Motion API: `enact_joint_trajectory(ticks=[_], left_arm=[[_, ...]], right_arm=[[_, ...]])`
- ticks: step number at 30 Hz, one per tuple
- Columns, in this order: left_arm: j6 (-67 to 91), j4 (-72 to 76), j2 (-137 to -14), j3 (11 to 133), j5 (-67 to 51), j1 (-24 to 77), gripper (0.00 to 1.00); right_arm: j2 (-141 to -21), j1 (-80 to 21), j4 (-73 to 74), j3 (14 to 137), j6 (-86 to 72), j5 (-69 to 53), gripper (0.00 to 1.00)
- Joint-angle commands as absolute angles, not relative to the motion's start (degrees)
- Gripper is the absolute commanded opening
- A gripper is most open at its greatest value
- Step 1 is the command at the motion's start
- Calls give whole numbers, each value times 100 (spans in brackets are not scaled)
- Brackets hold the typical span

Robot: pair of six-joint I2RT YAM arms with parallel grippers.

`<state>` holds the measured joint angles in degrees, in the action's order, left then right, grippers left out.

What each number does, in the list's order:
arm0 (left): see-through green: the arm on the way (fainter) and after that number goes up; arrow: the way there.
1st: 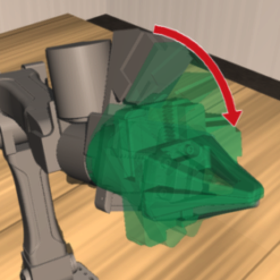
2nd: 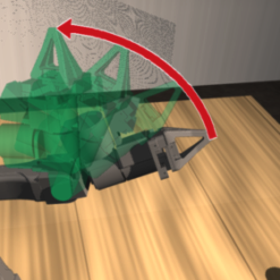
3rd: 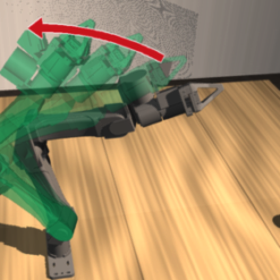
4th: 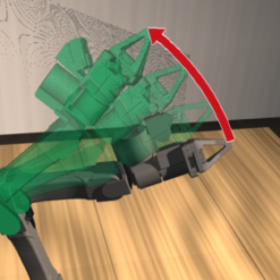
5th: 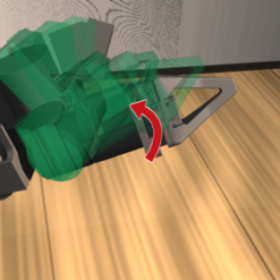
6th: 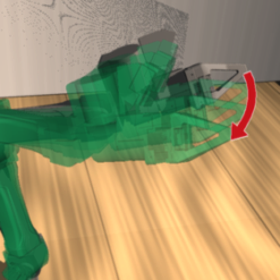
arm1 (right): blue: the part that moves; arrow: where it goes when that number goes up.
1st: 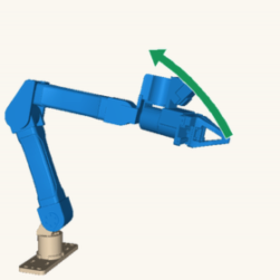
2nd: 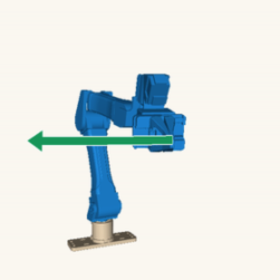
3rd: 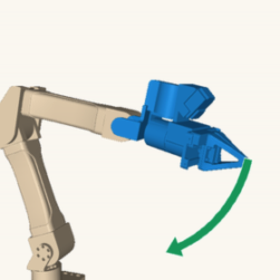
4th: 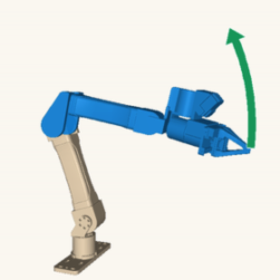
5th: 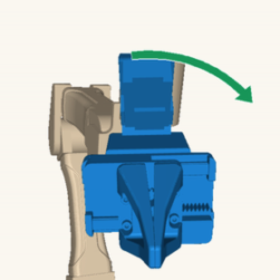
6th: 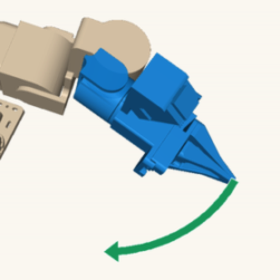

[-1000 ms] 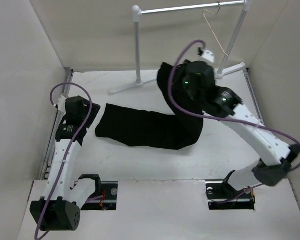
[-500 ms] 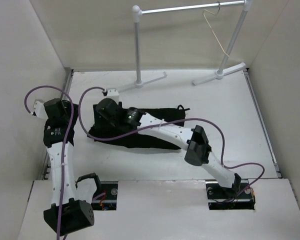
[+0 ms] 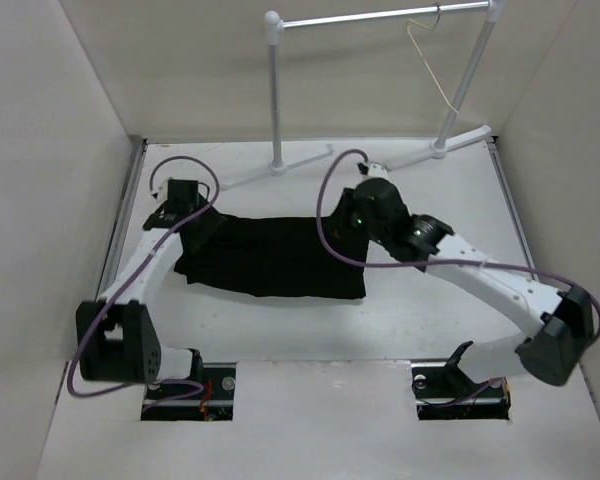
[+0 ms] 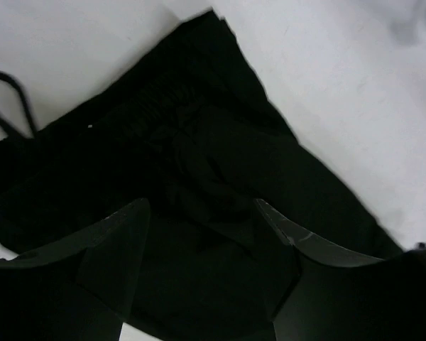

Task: Place the trousers on the hanger
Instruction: Fold the trousers at the center of the board.

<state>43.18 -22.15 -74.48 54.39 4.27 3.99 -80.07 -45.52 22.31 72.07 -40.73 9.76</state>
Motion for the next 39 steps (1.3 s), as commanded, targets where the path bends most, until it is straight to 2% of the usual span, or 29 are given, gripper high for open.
enact_joint_trajectory(ticks=[1, 4, 5, 8, 10, 12, 16, 19, 23, 26, 28, 30, 32, 35, 36, 39], left_arm=[[3579, -2109, -8049, 6081, 422, 689, 56], [3165, -2249, -8664, 6546, 553, 900, 58], [3077, -2302, -8857, 6678, 606, 927, 58], [2962, -2347, -9315, 6916, 650, 980, 58], [2936, -2347, -9562, 6996, 642, 997, 55], [2927, -2347, -9711, 7005, 607, 1015, 47], [2944, -2347, -9773, 6908, 519, 1085, 24], [2971, -2338, -9765, 6812, 422, 1085, 13], [3041, -2312, -9809, 6812, 483, 1015, 5], [3129, -2233, -9669, 6794, 658, 945, 3], [3164, -2224, -9537, 6838, 791, 883, 2], [3182, -2285, -9387, 6908, 800, 822, 5], [3173, -2294, -9282, 6926, 817, 804, 14], [3147, -2390, -9377, 6943, 678, 778, 41], [3146, -2469, -9456, 6969, 572, 778, 46], [3146, -2505, -9641, 6961, 300, 848, 52]], right_arm=[[-7430, -4488, 2109, 5971, -4034, 554, 28], [-6769, -4250, 2346, 5153, -4087, 677, 58], [-6663, -4206, 2373, 4950, -4104, 642, 62], [-6609, -4197, 2443, 4606, -4166, 449, 70], [-6601, -4197, 2435, 4422, -4271, 518, 70], [-6635, -4144, 2295, 4237, -4376, 589, 70], [-7135, -3845, 1864, 4078, -4377, 168, 57], [-7391, -3854, 1495, 3973, -4412, -96, 44], [-7383, -3793, 1240, 3754, -4544, -228, 25], [-7173, -3731, 1309, 3630, -4596, -237, 18], [-7014, -3713, 1362, 3516, -4632, -237, 17], [-6944, -3713, 1371, 3402, -4649, -290, 17], [-6952, -3713, 1319, 3314, -4658, -343, 17], [-7031, -3748, 1257, 3305, -4676, -369, 17], [-7049, -3748, 1239, 3305, -4676, -369, 18], [-7075, -3748, 1169, 3322, -4676, -369, 18]])
